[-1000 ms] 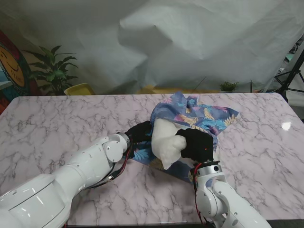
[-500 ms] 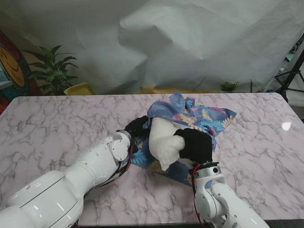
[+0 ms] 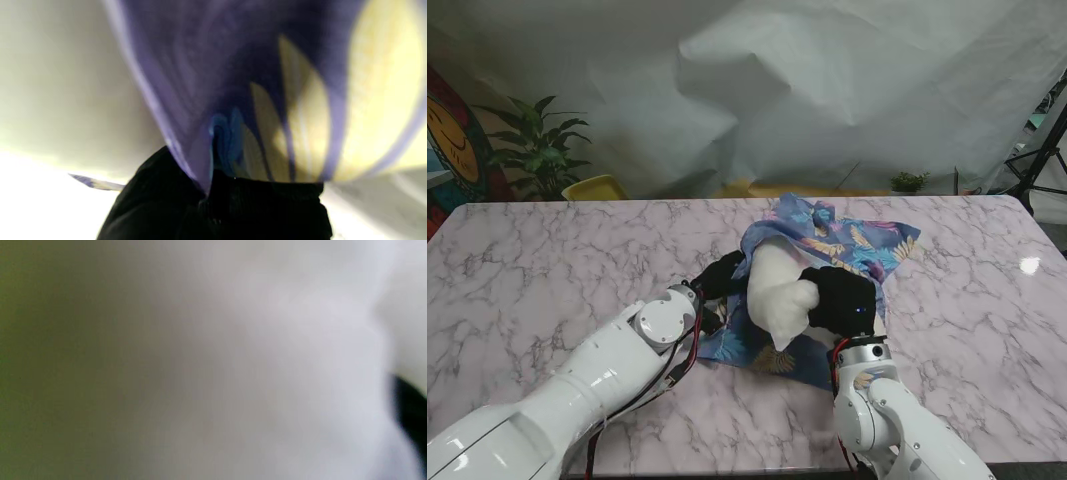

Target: Put a pillowcase on a pillow

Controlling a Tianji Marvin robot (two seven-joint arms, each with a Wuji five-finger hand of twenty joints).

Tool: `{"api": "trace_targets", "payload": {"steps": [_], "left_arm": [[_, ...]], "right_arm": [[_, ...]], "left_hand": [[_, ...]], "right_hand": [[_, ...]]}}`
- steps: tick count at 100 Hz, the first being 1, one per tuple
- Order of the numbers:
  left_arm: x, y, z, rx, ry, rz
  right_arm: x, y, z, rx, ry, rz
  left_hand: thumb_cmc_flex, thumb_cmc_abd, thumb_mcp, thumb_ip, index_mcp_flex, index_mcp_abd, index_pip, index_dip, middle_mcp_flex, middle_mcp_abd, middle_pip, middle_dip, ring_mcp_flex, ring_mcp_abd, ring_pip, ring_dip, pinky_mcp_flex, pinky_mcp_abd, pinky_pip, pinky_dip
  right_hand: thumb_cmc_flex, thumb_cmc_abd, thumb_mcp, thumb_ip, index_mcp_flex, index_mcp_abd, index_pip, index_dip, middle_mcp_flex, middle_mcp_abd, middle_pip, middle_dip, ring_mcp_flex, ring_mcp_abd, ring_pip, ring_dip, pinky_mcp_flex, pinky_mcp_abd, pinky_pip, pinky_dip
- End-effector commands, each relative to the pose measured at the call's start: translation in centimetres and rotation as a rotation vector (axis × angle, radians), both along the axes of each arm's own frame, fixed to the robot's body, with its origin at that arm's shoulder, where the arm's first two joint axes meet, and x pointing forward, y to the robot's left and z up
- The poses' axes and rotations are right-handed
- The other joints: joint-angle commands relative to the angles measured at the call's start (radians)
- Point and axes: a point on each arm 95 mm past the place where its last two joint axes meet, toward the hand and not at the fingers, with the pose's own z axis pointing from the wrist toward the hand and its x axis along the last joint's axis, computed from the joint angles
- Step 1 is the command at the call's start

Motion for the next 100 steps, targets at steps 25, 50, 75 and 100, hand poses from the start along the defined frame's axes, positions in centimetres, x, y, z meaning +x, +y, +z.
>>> {"api": "trace_targets", "payload": {"steps": [25, 50, 75, 100], "left_arm": [[-2.9, -0.2, -0.4, -0.195, 0.121, -0.089], [-5.3, -1.9, 0.2, -0.341, 0.149, -0.178], [-7.6, -2.9, 0.6, -0.389, 0.131, -0.295], [-9.1, -2.9, 1.0, -0.400, 0.120, -0.378]], "right_arm": [[2.9, 2.4, 0.1, -0.052, -0.091, -0.076], [5.1, 2.9, -0.6, -0.125, -0.077, -0.156], [7.5, 2.5, -1.5, -0.152, -0.004, -0.217], [8.9, 1.9, -1.2, -0.120, -0.001, -0.346]], "left_hand": [[0.081, 0.008, 0.023, -0.027, 0.018, -0.023, -0.044, -0.092, 0.052, -0.053, 0.111, 0.071, 0.071, -0.004, 0.084, 0.077, 0.040, -0.084, 0.093, 0.055], [0.081, 0.004, 0.030, -0.030, 0.023, -0.002, -0.048, -0.108, 0.052, -0.040, 0.111, 0.078, 0.074, 0.003, 0.082, 0.096, 0.041, -0.072, 0.093, 0.062], [0.081, 0.003, 0.029, -0.031, 0.029, 0.011, -0.056, -0.122, 0.055, -0.036, 0.107, 0.079, 0.081, 0.001, 0.077, 0.104, 0.047, -0.072, 0.091, 0.064], [0.081, 0.001, 0.046, -0.036, 0.034, 0.023, -0.072, -0.138, 0.053, -0.034, 0.105, 0.079, 0.082, 0.000, 0.075, 0.110, 0.049, -0.073, 0.089, 0.065]], "right_hand": [[0.035, 0.092, 0.118, 0.038, 0.016, -0.035, 0.229, -0.095, 0.084, 0.048, 0.076, 0.010, 0.106, -0.064, 0.334, 0.100, 0.098, -0.188, 0.276, 0.132], [-0.032, 0.065, 0.108, 0.021, 0.017, -0.016, 0.224, -0.124, 0.103, 0.059, 0.140, 0.036, 0.106, -0.082, 0.447, 0.153, 0.115, -0.204, 0.339, 0.184], [-0.047, 0.063, 0.105, 0.015, 0.021, -0.015, 0.222, -0.128, 0.112, 0.063, 0.162, 0.047, 0.108, -0.089, 0.487, 0.168, 0.124, -0.208, 0.365, 0.204], [-0.054, 0.062, 0.109, 0.012, 0.020, -0.007, 0.221, -0.128, 0.115, 0.071, 0.180, 0.053, 0.107, -0.092, 0.519, 0.179, 0.129, -0.210, 0.387, 0.218]]}}
